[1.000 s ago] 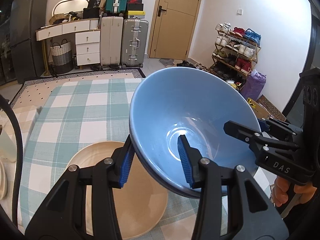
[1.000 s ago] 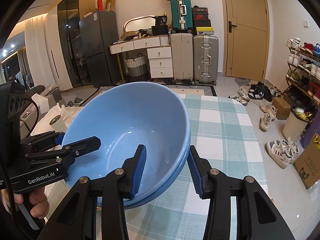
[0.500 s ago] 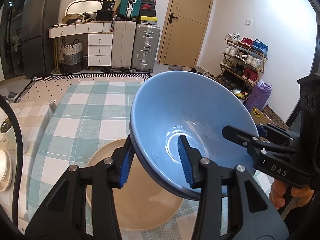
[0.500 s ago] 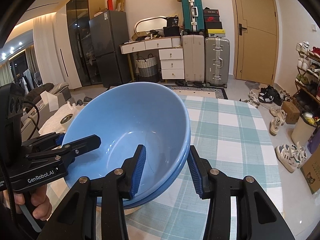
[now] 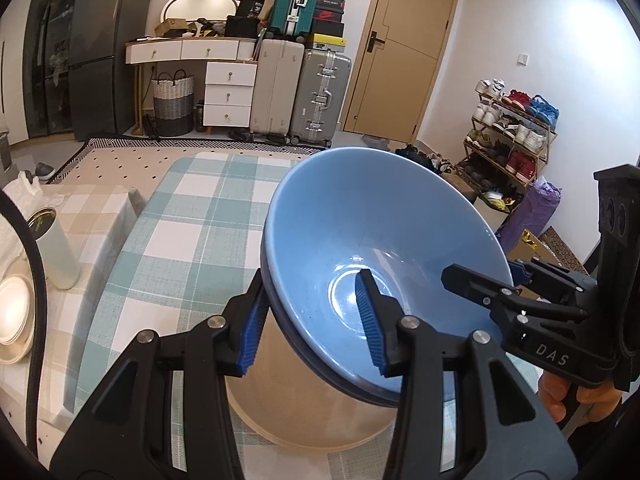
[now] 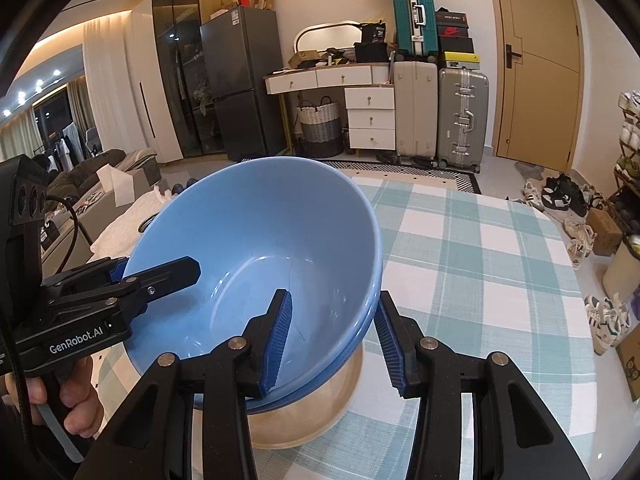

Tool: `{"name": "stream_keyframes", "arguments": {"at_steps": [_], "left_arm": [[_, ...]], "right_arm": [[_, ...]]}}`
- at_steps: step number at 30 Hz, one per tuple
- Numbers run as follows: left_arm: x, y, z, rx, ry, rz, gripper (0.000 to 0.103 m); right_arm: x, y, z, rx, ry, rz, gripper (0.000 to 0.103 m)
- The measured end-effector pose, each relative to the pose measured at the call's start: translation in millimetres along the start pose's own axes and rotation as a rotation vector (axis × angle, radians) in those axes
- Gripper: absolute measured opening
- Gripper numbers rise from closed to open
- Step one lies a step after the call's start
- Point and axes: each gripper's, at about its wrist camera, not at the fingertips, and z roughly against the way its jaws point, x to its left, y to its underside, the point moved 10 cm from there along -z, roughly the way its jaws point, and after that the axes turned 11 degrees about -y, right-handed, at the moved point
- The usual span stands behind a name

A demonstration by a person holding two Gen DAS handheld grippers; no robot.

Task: Organize plates and bowls
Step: 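Carry the nested bowls with both grippers over the cream plate stack, then lower the nested bowls onto the cream plates and open both grippers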

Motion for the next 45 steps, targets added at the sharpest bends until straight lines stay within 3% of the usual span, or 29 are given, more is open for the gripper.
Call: {"name": "stream_keyframes", "arguments": {"at_steps": [8, 20, 34, 45], "left_arm": [[26.3, 4.5, -18.0, 0.004, -0.054, 0.020, 0.040], [31.6, 17.9, -64.7, 0.052, -0.094, 0.002, 0.040], [31.6, 35.7, -111.0, 0.112, -0.103, -0.007, 0.040], [41.4, 33.8, -129.5, 0.105, -0.075, 0.030, 0.040]], "right_arm": [[10.4, 4.9, -26.5, 0.026, -0.028, 0.009, 0.043], [1.5, 15.0, -51.7, 0.047, -0.015, 0.012, 0.043], [-12.6, 26.5, -67.7, 0.079, 0.002, 0.007, 0.043], [-12.8, 22.5, -74.9, 0.072, 0.008, 0.008, 0.044]]}}
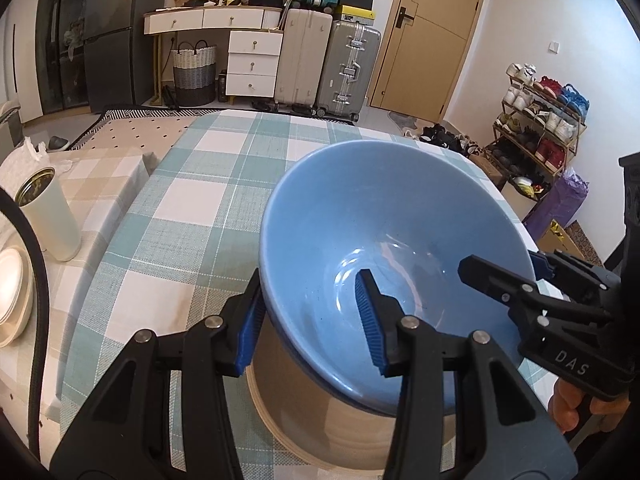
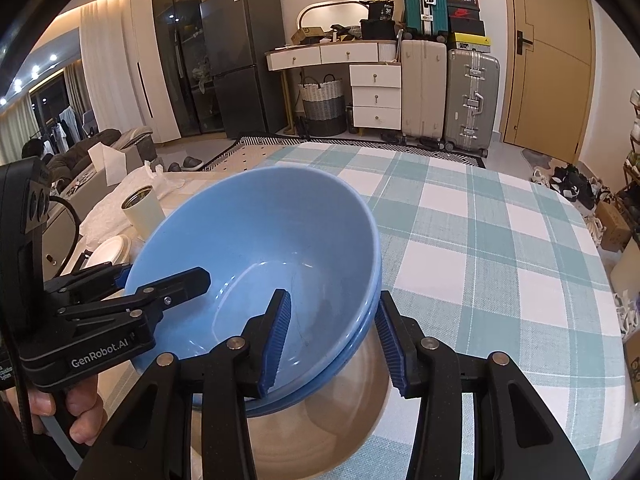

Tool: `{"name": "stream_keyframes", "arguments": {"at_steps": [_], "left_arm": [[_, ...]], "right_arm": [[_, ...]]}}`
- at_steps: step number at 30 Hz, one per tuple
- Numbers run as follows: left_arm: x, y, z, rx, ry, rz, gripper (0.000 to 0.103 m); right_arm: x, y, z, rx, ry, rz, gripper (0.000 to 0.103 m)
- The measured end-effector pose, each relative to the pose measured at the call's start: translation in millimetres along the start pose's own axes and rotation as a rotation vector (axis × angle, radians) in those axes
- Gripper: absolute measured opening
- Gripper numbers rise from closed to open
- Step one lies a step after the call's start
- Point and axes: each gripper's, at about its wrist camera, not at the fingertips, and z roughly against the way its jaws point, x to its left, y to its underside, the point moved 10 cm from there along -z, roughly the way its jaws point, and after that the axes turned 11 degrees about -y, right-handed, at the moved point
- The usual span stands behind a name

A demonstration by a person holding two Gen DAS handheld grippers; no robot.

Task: Organize plates and bowls
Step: 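Lower the nested bowls onto the cream plates and open both grippers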

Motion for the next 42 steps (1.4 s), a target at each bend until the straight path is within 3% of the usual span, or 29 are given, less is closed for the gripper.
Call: {"name": "stream_keyframes", "arguments": {"at_steps": [6, 10, 13, 15, 23, 26, 32, 42], "left_arm": [[0.1, 0.2, -0.2, -0.004, 0.008, -0.004, 0.042], [0.2, 1.7, 0.3, -0.001, 0.011, -0.018, 0.055], [2.3, 0.2, 4.9, -0.024, -0.003, -0.030, 0.071], [4.3, -2.3, 9.0, -0.046, -0.007, -0.040, 0.075], [10.6, -9.7, 25.2, -0.126, -0.007, -0.077, 0.083], [13.1, -8.2, 35.4, -0.153, 0.012, -0.078, 0.100], [18.5, -3.8, 59.2, -0.232, 0.052, -0.095, 0.101], [41.3, 13.6, 79.0, -0.275, 0.061, -0.084, 0.101]], "right_arm": [[1.0, 0.1, 1.0, -0.003, 0.005, 0.006, 0.046], [2.8, 0.1, 2.9, -0.007, 0.002, 0.034, 0.052], [4.8, -0.2, 6.3, -0.014, 0.015, 0.079, 0.067], [4.9, 0.1, 9.6, -0.026, 0.006, 0.085, 0.079], [-0.8, 3.0, 24.1, -0.068, -0.033, 0.090, 0.097], [-0.8, 1.4, 34.8, -0.103, -0.065, 0.093, 0.101], [1.0, -1.2, 60.0, -0.183, -0.092, 0.126, 0.102], [0.6, 8.9, 86.7, -0.248, -0.106, 0.147, 0.102]]}}
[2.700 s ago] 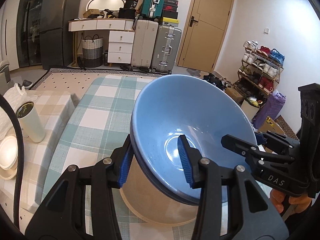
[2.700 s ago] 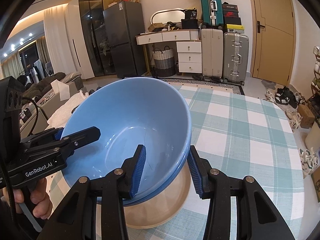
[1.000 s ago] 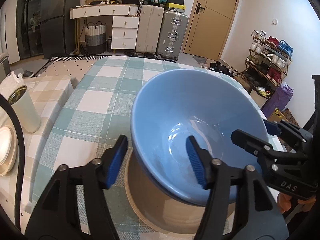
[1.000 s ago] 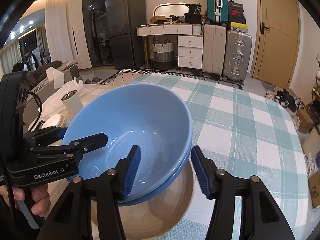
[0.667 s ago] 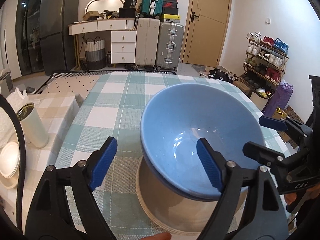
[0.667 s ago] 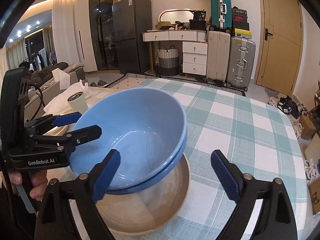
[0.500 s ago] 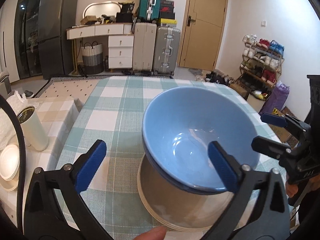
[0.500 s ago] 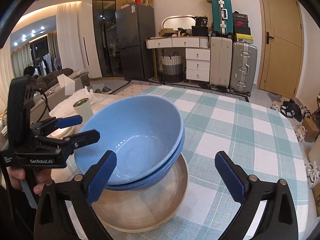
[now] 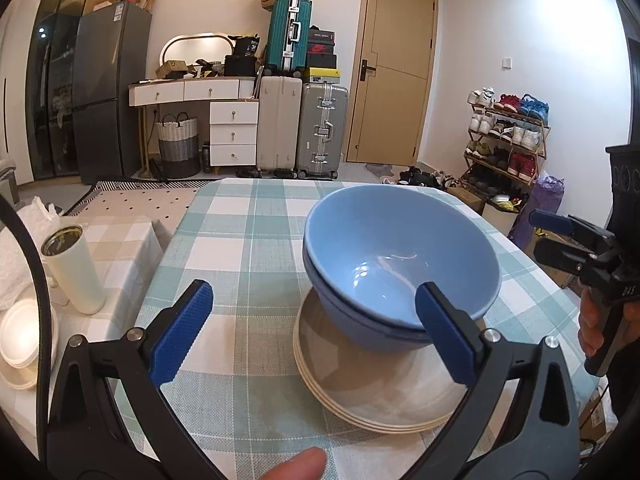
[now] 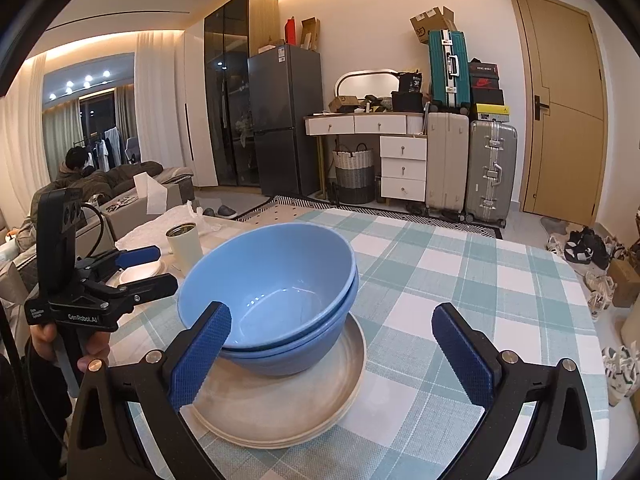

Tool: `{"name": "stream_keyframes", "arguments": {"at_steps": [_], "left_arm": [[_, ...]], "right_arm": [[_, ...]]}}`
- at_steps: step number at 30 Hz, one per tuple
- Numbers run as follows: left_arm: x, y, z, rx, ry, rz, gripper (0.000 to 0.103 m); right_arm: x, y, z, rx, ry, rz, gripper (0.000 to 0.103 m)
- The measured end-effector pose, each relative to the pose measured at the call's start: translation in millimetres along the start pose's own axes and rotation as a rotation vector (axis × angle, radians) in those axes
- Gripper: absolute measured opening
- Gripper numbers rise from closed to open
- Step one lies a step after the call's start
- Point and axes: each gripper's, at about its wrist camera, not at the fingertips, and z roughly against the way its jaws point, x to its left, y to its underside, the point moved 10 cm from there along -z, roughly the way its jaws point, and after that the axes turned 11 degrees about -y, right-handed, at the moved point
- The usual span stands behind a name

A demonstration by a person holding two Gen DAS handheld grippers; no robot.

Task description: Organize plates and bowls

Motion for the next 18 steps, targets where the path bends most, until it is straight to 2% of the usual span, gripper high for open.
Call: {"name": "stream_keyframes", "arguments": {"at_steps": [3, 8, 18], "left_arm": [[3.1, 7.1, 2.0, -0.002, 0.003, -0.005, 0.101], [0.6, 17.9, 6.4, -0.035, -0.027, -0.070, 0.101], [-2.0, 37.6, 6.4, -0.036, 0.009, -0.092, 0.101]], "right_arm": [[3.3, 6.5, 4.9, -0.007, -0.008, 0.001, 0.102], [8.8, 21.3, 10.8, -0.013, -0.024, 0.006, 0.102], [20.3, 49.3, 8.9, 0.010, -0.069, 0.021, 0.102]]}}
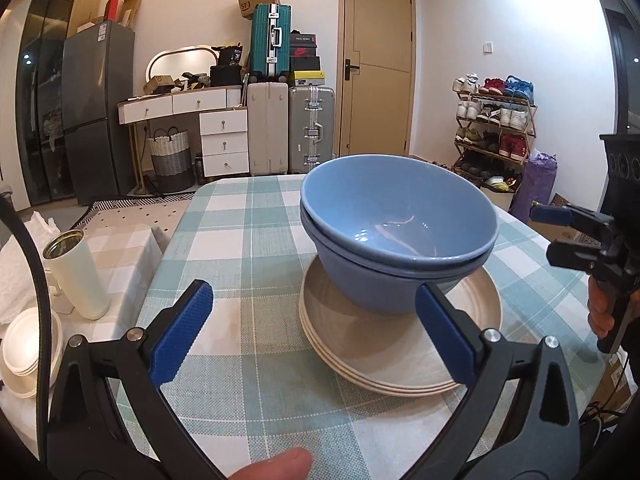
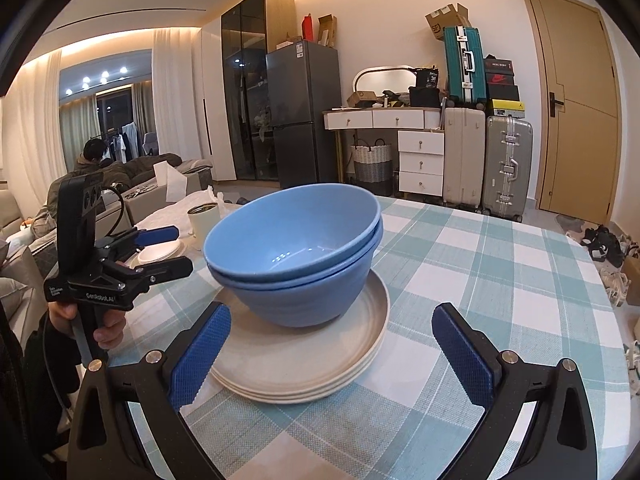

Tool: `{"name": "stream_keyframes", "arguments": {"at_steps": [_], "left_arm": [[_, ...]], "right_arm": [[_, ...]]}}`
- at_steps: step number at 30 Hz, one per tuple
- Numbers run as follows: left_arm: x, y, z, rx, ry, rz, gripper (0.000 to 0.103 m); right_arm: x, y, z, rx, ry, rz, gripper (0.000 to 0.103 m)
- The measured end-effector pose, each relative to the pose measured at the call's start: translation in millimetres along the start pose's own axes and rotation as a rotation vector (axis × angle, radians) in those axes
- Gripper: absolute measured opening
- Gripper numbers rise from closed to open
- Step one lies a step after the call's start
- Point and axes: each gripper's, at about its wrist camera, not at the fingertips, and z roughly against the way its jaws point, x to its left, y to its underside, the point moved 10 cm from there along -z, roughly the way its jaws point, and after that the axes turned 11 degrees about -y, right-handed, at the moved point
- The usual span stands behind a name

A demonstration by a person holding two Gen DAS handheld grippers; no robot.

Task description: Organize plates and bowls

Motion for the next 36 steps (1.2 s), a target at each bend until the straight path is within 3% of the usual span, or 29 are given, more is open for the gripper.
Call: {"name": "stream_keyframes", "arguments": {"at_steps": [19, 26, 36], "left_arm": [[5.0, 7.9, -1.8, -0.033, 0.015, 0.039, 0.101], [4.4, 9.1, -4.2, -0.033, 0.010, 0.039, 0.101], [5.2, 9.3, -5.3, -0.035, 0.009, 0.036, 0.101]], "right_arm": [[16.8, 16.0, -6.2, 0.002, -0.055, 0.032, 0.102], [21.5, 28.4, -12.8, 0.039, -0.063, 0.049, 0.102], [20.1, 28.3, -6.1, -0.004, -0.073, 0.042, 0.102]]}}
